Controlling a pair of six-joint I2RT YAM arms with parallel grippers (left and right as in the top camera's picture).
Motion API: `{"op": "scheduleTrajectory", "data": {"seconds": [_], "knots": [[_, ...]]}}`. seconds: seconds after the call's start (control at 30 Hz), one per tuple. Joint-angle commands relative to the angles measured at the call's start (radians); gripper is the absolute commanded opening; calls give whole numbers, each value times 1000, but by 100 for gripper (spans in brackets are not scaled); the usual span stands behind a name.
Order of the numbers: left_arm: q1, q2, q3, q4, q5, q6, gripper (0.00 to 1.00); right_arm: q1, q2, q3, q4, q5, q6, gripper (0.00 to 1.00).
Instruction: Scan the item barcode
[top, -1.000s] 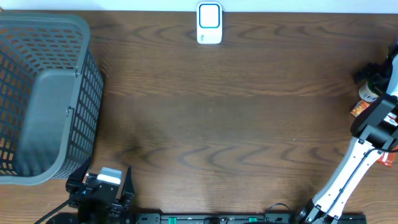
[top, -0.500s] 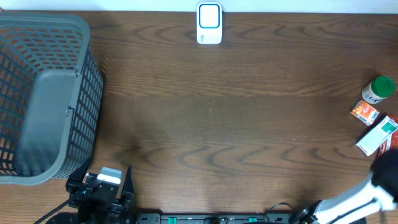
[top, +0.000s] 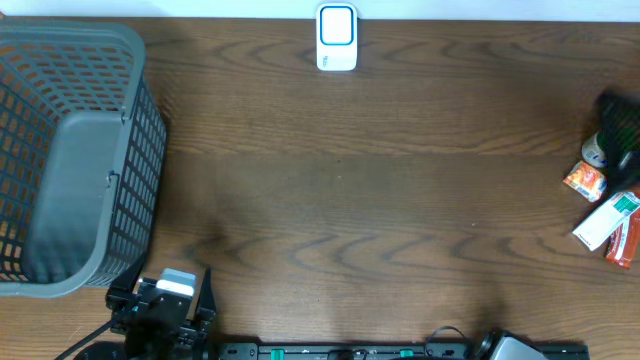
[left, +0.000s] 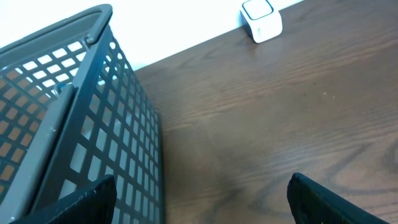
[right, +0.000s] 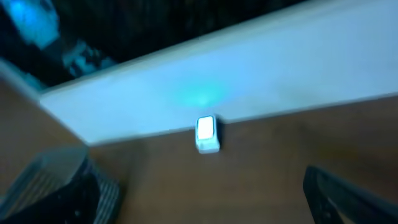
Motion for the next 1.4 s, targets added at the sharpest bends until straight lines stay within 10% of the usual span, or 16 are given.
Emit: {"op": "scheduleTrajectory", "data": {"seconds": [0.0, 0.47, 1.0, 1.37], "knots": [[-2, -6, 4, -1, -5, -5, 87, 20, -54, -10, -82, 25, -44, 99], [-2, -6, 4, -1, -5, -5, 87, 21, -249, -10, -125, 162, -190, 99], [-2, -6, 4, -1, -5, -5, 87, 246, -474, -36, 213, 135, -453, 99], [-2, -6, 4, -1, -5, -5, 87, 428, -595, -471, 531, 135, -613, 99]]}}
